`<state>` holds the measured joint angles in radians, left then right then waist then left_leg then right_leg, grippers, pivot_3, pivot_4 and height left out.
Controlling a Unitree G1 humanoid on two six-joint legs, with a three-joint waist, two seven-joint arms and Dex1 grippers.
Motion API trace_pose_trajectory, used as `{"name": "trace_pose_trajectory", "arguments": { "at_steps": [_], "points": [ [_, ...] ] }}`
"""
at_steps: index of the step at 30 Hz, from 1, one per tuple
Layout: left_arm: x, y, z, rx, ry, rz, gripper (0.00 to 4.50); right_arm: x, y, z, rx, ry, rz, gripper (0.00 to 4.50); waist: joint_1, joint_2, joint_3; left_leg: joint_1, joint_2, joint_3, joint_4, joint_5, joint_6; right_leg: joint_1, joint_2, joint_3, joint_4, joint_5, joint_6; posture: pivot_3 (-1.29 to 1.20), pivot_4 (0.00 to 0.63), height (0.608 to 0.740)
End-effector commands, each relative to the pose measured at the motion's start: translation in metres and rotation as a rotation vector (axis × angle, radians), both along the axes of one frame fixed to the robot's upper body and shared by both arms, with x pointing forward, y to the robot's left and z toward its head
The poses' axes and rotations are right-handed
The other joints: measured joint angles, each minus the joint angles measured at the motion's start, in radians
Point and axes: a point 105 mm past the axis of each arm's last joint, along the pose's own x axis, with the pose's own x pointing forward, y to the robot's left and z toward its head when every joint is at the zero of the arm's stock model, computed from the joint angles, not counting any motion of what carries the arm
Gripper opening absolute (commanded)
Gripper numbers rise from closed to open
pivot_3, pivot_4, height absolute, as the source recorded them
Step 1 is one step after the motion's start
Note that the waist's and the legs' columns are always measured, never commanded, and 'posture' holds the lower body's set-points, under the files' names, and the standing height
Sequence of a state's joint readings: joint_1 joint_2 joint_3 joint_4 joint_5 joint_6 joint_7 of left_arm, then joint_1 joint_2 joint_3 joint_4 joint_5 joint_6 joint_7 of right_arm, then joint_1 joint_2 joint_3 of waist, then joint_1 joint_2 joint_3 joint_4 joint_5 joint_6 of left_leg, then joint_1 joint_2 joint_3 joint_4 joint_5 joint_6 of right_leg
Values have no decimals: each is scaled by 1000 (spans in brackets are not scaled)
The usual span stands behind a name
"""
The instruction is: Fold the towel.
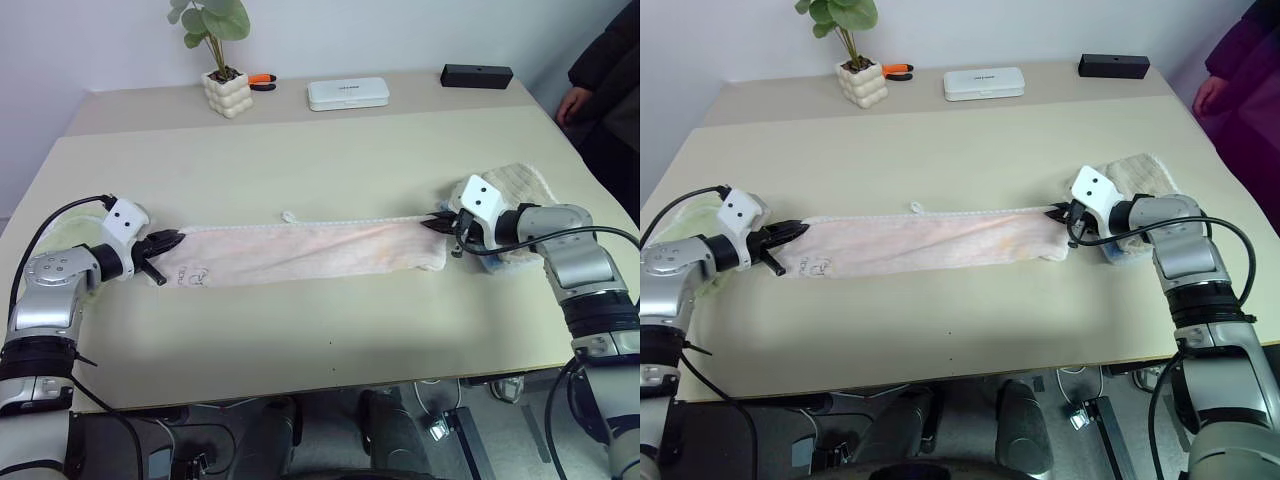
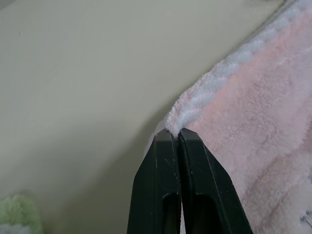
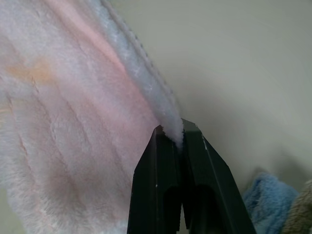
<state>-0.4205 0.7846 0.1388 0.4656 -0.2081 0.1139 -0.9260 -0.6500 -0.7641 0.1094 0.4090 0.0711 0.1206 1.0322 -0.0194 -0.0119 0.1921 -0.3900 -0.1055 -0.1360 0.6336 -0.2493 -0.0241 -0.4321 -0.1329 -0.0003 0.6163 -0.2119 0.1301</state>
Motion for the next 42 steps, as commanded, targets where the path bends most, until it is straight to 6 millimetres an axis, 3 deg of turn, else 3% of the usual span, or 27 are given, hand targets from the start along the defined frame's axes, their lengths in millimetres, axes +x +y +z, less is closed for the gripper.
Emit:
{"name": "trace_pose_trajectory", "arguments": {
  "at_steps": [1, 5, 9, 12, 14, 16, 17, 18, 21, 27, 30, 34, 41, 42],
  "points": [
    [2, 13, 16, -6, -56, 61, 1377, 4, -5, 20, -11, -76, -21, 596, 1, 0, 0, 0, 0, 0, 0, 0, 0, 0, 0, 0, 0, 0, 0, 0, 150, 740],
    [1, 27, 32, -56, -137, 161, 3421, 2, -16, 39, -21, -173, -71, 2421, 2, 0, 0, 0, 0, -1, 0, 0, 0, 0, 0, 0, 0, 0, 0, 0, 150, 740],
    [-8, 34, 50, -158, -210, 215, 3421, -11, -27, 59, -1, -242, -122, 2421, 4, 0, 0, -1, 0, -2, 0, 0, 0, -1, 0, 0, 0, 0, 0, 0, 150, 740],
    [-14, 28, 63, -208, -267, 211, 3421, -30, -29, 65, 90, -193, -152, 2421, 7, 0, 0, -1, 0, -2, 0, -1, 1, -1, 0, 0, 0, 0, 0, 0, 150, 740],
    [-17, 18, 66, -217, -278, 184, 3487, -43, -24, 65, 144, -142, -143, 3268, 11, 0, 0, -1, 0, -3, 1, -1, 2, 0, 0, 0, 1, 0, 0, 0, 150, 740],
    [-29, -42, 53, -138, -235, -50, 3487, -68, -7, 57, 345, -35, -150, 4224, 12, -1, 0, -1, 0, -3, 2, -1, 2, 1, 0, 0, 1, 0, 0, 0, 150, 740],
    [-36, -62, 48, -115, -217, -132, 3487, -78, -1, 53, 401, 8, -156, 4479, 12, 0, -1, -1, 0, -4, 2, -1, 2, 1, 0, 0, 0, 0, 0, 0, 150, 740],
    [-44, -87, 42, -138, -192, -215, 3487, -89, 7, 45, 463, 63, -162, 4479, 14, 0, -1, 0, 0, -4, 2, -1, 2, 3, -1, 1, -1, 0, 0, 0, 150, 740],
    [-62, -135, 33, -181, -152, -381, 3487, -106, 18, 21, 605, 198, -259, 4479, 23, 0, -1, 0, 0, -3, 3, -2, 3, 3, -1, 1, -1, 0, 1, 0, 150, 740],
    [-92, -200, 24, -285, -82, -615, 3487, -113, 31, -29, 905, 429, -602, 4479, 33, 2, -7, 1, 1, -1, 6, -2, 3, 3, 1, 2, 0, 1, -1, 0, 150, 740],
    [-103, -210, 24, -311, -44, -676, 3487, -103, 33, -36, 1039, 479, -743, 4479, 31, 5, -7, 0, 2, -3, 5, -2, 3, 4, 3, 2, 0, 1, -1, 0, 150, 740],
    [-103, -212, 26, -305, -43, -686, 3487, -93, 28, -50, 1137, 546, -904, 4479, 31, 8, -8, 0, 2, -2, 6, -2, 3, 3, 3, 3, 0, 1, -1, 0, 150, 740],
    [-103, -211, 25, -296, -46, -677, 3487, -73, 12, -54, 1281, 538, -1073, 4479, 29, 10, -11, 2, 2, -2, 5, -2, 3, 5, 4, 3, 0, 1, -1, 0, 150, 740],
    [-104, -211, 24, -297, -45, -677, 3487, -71, 11, -54, 1294, 531, -1083, 4243, 29, 10, -12, 2, 2, -2, 5, -2, 3, 5, 4, 3, 0, 1, -1, 0, 150, 740]
  ]
}}
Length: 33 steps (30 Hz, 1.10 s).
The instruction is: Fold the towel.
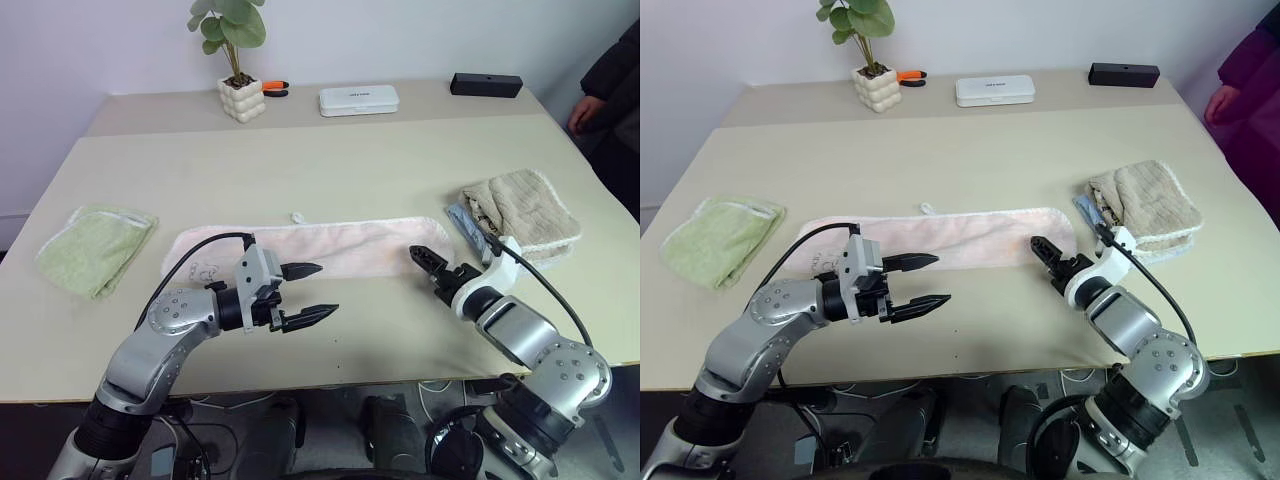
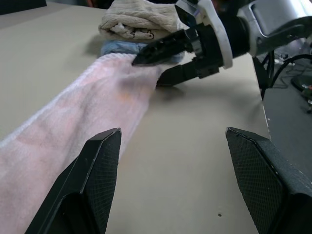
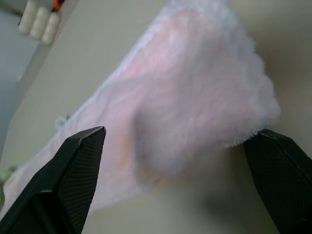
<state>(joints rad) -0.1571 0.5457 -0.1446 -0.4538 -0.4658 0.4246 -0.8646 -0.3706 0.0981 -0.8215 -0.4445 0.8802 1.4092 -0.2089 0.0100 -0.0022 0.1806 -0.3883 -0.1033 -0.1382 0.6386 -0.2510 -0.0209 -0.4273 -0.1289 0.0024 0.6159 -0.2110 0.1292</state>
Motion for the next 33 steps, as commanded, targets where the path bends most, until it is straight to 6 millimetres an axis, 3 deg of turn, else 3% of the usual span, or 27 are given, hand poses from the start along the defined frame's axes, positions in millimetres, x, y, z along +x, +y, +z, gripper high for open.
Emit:
{"name": "trace_pose_trajectory", "arguments": {
  "at_steps": [1, 2, 9, 16, 20, 22, 25, 28, 33],
  "points": [
    [-5, -2, 7, -8, -37, -8, 3487, 3, -13, -10, 42, 45, -112, 3938, 0, 0, 0, 0, 0, 0, 0, 0, 0, 0, 0, 0, 0, 0, 0, 0, 150, 740],
    [-6, -3, 6, -8, -36, -8, 3487, 4, -13, -10, 46, 43, -120, 3591, -1, 0, -1, 0, 0, 0, 0, 0, 0, 0, 0, 0, 0, 0, 0, 0, 150, 740],
    [-9, -3, 2, -8, -19, 2, 3487, 5, -19, -2, 27, 6, -137, 62, -7, 1, -1, 0, 0, 0, -1, 0, 0, 0, 0, 0, 0, 0, 0, 0, 150, 740],
    [-9, 2, -6, -5, 9, 33, 3487, -10, -41, 23, -180, -94, -94, 62, -6, 3, -1, 0, 0, 0, -3, 0, 0, 0, 0, 0, -1, -1, 1, 0, 150, 740],
    [-8, 6, -7, -7, 15, 50, 3487, -16, -33, 50, -400, -199, 70, 62, -8, 4, 0, 0, 0, 1, -3, 0, 1, 0, 0, 0, -1, -1, 0, 0, 150, 740],
    [-9, 6, -4, -13, 12, 49, 3487, -16, -4, 70, -579, -300, 262, 62, -16, 5, 0, 0, 1, 1, -3, 0, 1, 0, 0, 0, -2, -1, 0, 0, 150, 740],
    [-9, 4, 1, -22, 2, 43, 3487, -20, 44, 82, -711, -421, 517, 62, -28, 4, 0, 1, 3, 2, -5, 0, 1, 0, 0, 0, -2, -2, 0, 0, 150, 740],
    [-8, 3, 4, -27, -4, 47, 3487, -23, 80, 70, -782, -445, 701, 62, -23, 4, 0, 0, 5, 2, -6, 0, 1, -1, 2, -2, -3, -2, 0, 0, 150, 740],
    [-9, 1, 5, -28, -5, 59, 3487, -8, 110, 40, -837, -401, 792, 62, -19, 2, 0, -1, 3, 1, -5, 0, 0, -1, 1, -2, -4, -2, 0, 0, 150, 740]
  ]
}}
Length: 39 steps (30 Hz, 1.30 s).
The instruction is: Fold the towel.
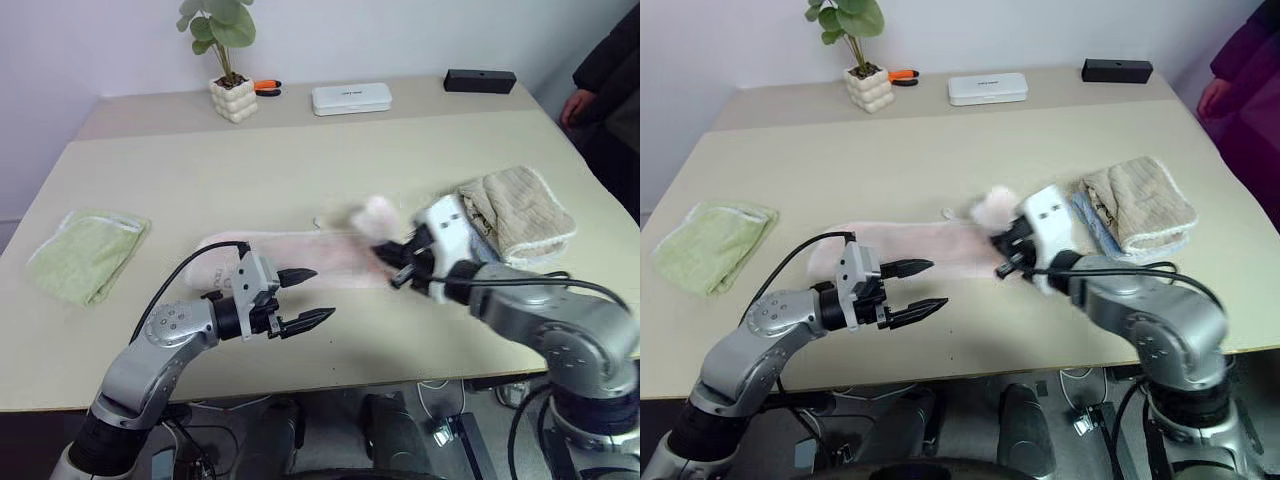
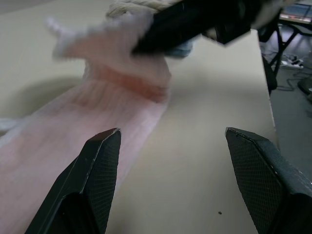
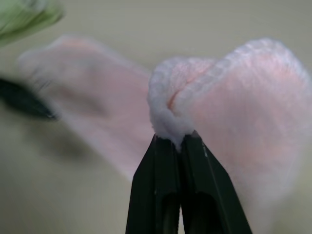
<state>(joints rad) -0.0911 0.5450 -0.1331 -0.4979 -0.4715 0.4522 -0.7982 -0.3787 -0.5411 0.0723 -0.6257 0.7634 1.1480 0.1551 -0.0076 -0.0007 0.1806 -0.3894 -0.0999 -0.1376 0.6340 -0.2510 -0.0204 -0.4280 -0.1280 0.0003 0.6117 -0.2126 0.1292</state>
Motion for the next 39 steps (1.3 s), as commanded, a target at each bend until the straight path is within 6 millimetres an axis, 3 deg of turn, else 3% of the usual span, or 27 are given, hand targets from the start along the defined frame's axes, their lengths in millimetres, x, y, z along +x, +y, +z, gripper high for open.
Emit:
{"name": "trace_pose_trajectory", "arguments": {
  "at_steps": [1, 7, 10, 15, 16, 19, 23, 27, 31, 35, 37, 39],
  "points": [
    [-6, -3, 12, -21, -45, -10, 3487, 11, 17, -14, -68, -24, 32, 62, -2, 0, 0, 0, 0, 0, 0, 0, 0, 0, 0, 0, 0, 0, 0, 0, 150, 740],
    [-7, -1, 11, -9, -46, 17, 3487, 22, 23, -24, -89, -40, 29, 62, -1, 0, 0, 0, 0, 0, -1, 0, 0, -1, 0, 0, 0, 0, 0, 0, 150, 740],
    [-7, 2, 10, -8, -42, 32, 3487, 11, 24, -18, -61, -50, 104, 960, -2, 0, 0, 0, 0, -1, -1, 0, 0, -1, 0, 0, 0, 0, 0, 0, 150, 740],
    [-6, 3, 8, -6, -40, 44, 3487, -7, 17, -2, -30, -105, 211, 3467, 2, 0, 0, 0, 0, -1, -1, 0, 0, -1, 0, 0, 0, 0, 0, 0, 150, 740],
    [-4, 6, 8, -7, -39, 58, 3487, -8, 9, 9, -8, -136, 213, 3899, 1, 0, 0, 0, 0, -1, -1, 0, 0, -1, 0, 0, 0, 0, 0, 0, 150, 740],
    [1, 13, 9, -23, -30, 104, 3487, 1, -10, 34, 74, -200, 154, 3899, 1, -1, 0, 0, 0, 0, -1, 0, 0, -1, 0, 0, 0, 0, 0, 0, 150, 740],
    [5, 19, 8, -44, -16, 149, 3487, 31, -22, 21, -21, -224, 58, 1959, -3, -1, 0, 1, 0, 0, -1, 0, 0, -1, 1, 0, 0, 0, 0, 0, 150, 740],
    [4, 23, 2, -42, 5, 182, 3487, 59, -11, -2, -59, -234, 36, 17, -6, 0, 0, 1, 0, 1, -2, 0, 0, -1, 1, 0, 0, 0, 0, 0, 150, 740],
    [5, 33, -5, -38, 20, 249, 3487, 61, 11, -31, -69, -189, 130, 17, -4, 0, 0, 1, 0, 0, -2, 0, -1, -2, 1, 1, 0, 0, 0, 0, 150, 740],
    [3, 45, -8, -32, 20, 326, 3487, 54, 18, -71, -169, -125, 196, 17, -3, -1, 0, 1, 0, 0, -2, 0, -1, -1, 1, 1, 0, 0, 0, 0, 150, 740],
    [3, 51, -9, -25, 13, 362, 3487, 52, 19, -73, -166, -131, 210, 17, -4, -1, 0, 1, 0, 0, -2, 0, -1, -1, 1, 1, 0, 0, 0, 0, 150, 740],
    [3, 63, -13, -16, 19, 452, 3487, 57, 15, -48, -116, -198, 189, 17, -3, -1, 0, 1, 0, -1, -2, 0, -1, -1, 1, 1, 0, 0, 0, 0, 150, 740]
  ]
}}
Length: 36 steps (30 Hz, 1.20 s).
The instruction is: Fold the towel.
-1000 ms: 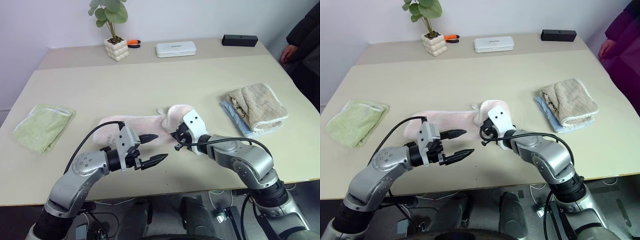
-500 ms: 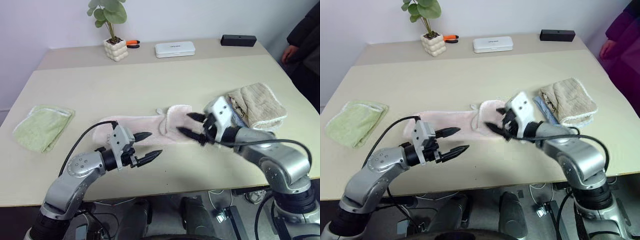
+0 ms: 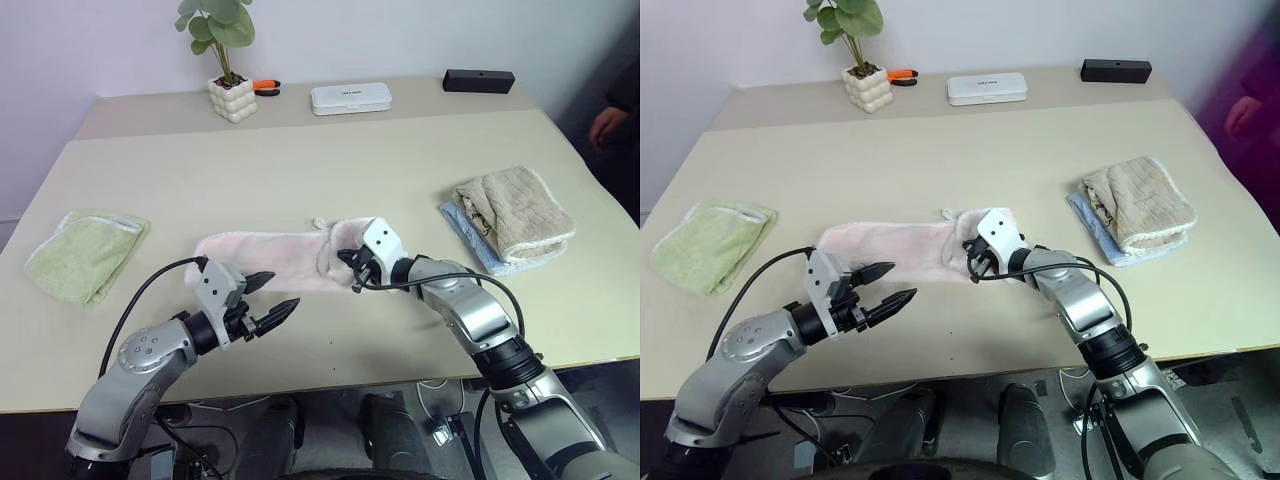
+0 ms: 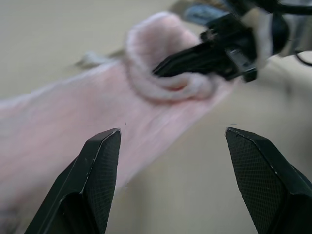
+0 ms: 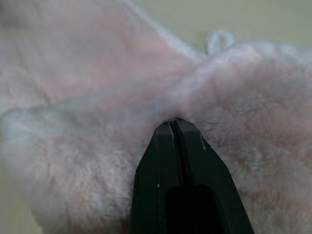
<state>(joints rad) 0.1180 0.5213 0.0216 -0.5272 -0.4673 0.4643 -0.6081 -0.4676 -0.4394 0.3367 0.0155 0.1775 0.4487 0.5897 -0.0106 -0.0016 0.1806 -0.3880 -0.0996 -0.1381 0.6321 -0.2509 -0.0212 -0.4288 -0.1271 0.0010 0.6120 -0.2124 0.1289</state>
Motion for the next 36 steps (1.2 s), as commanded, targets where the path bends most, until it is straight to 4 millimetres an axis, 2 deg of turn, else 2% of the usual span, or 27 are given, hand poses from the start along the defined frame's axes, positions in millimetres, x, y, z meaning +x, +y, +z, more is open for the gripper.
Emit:
{"name": "trace_pose_trajectory", "arguments": {
  "at_steps": [1, 2, 3, 5, 6, 7, 12, 13, 15, 19, 23, 25, 27, 33, 36],
  "points": [
    [-1, 19, 8, 1, -50, 139, 3487, 2, -3, 29, 59, -83, 9, 17, 0, 0, 0, 0, 0, 0, 0, 0, 0, 0, 0, 0, 0, 0, 0, 0, 150, 740],
    [-1, 25, 6, -16, -33, 187, 3487, 2, -5, 43, 68, -125, 22, 17, 0, 0, 0, 0, 0, 0, 0, 0, 0, 0, 0, 0, 0, 0, 0, 0, 150, 740],
    [-2, 30, 4, -48, -7, 232, 3487, 1, -6, 54, 57, -164, 46, 257, 0, 0, 0, 0, 0, 0, 0, 0, 0, 0, 0, 1, 0, 0, 0, 0, 150, 740],
    [-3, 43, -3, -116, 63, 347, 4023, -7, -5, 71, 16, -221, 129, 859, 1, 0, 0, 0, 0, 0, 0, 0, 0, 0, 0, 0, 0, 0, 0, 0, 150, 740],
    [-4, 48, -6, -169, 105, 395, 4387, -14, -3, 78, -3, -245, 178, 1359, 1, 0, 0, 0, 0, 0, 0, 0, 0, 0, 0, 0, 0, 0, 0, 0, 150, 740],
    [-6, 51, -7, -210, 134, 423, 4500, -19, -1, 82, -12, -257, 211, 1826, 1, 0, 0, 0, 0, 0, 0, 0, 0, 0, 0, 0, 0, 0, 0, 0, 150, 740],
    [-11, 63, -15, -414, 286, 573, 4500, -40, 10, 92, -1, -279, 308, 4302, 2, -1, 0, -1, 0, -1, 0, 0, 0, 0, 0, 0, 0, 0, 0, 0, 150, 740],
    [-10, 68, -20, -471, 329, 623, 4500, -44, 13, 91, -1, -282, 321, 4446, 4, -1, 0, -1, 0, 0, 0, 0, 0, 0, 0, 0, 0, 0, 0, 0, 150, 740],
    [-4, 77, -24, -578, 379, 721, 4500, -50, 18, 87, -7, -286, 345, 4446, 14, -1, 0, -1, 0, -1, 1, 0, 0, 0, 0, 0, 0, 0, 0, 0, 150, 740],
    [4, 86, -24, -718, 426, 804, 4500, -57, 23, 81, -11, -285, 369, 4446, 23, -1, -1, 0, 0, 0, 2, 0, -1, 0, 0, 0, 0, 0, 0, 0, 150, 740],
    [24, 95, -19, -833, 449, 862, 4500, -61, 29, 75, -13, -293, 380, 4446, 25, -2, -1, 0, 0, 0, 2, 0, -1, 1, 0, 0, 1, 0, 0, 0, 150, 740],
    [33, 99, -20, -872, 469, 892, 3996, -63, 32, 75, -12, -295, 383, 4500, 25, -2, -1, 0, 0, 0, 2, 1, -2, 1, 0, 0, 1, 0, -1, 0, 150, 740],
    [40, 97, -18, -878, 474, 881, 3237, -64, 33, 72, -19, -298, 384, 4500, 25, -2, -1, 0, 0, 0, 2, 1, -2, 1, 0, 0, 1, 0, -1, 0, 150, 740],
    [50, 87, -8, -878, 458, 822, 218, -69, 32, 68, -40, -308, 372, 4500, 25, -3, -1, 0, 0, 0, 2, 1, -2, 1, 0, 0, 0, 0, -1, 0, 150, 740],
    [51, 95, 6, -904, 389, 807, 102, -69, 31, 69, -32, -309, 353, 4500, 24, -3, -1, 0, 0, 0, 2, 1, -2, 1, 0, 0, 0, 0, -1, 0, 150, 740]
  ]
}}
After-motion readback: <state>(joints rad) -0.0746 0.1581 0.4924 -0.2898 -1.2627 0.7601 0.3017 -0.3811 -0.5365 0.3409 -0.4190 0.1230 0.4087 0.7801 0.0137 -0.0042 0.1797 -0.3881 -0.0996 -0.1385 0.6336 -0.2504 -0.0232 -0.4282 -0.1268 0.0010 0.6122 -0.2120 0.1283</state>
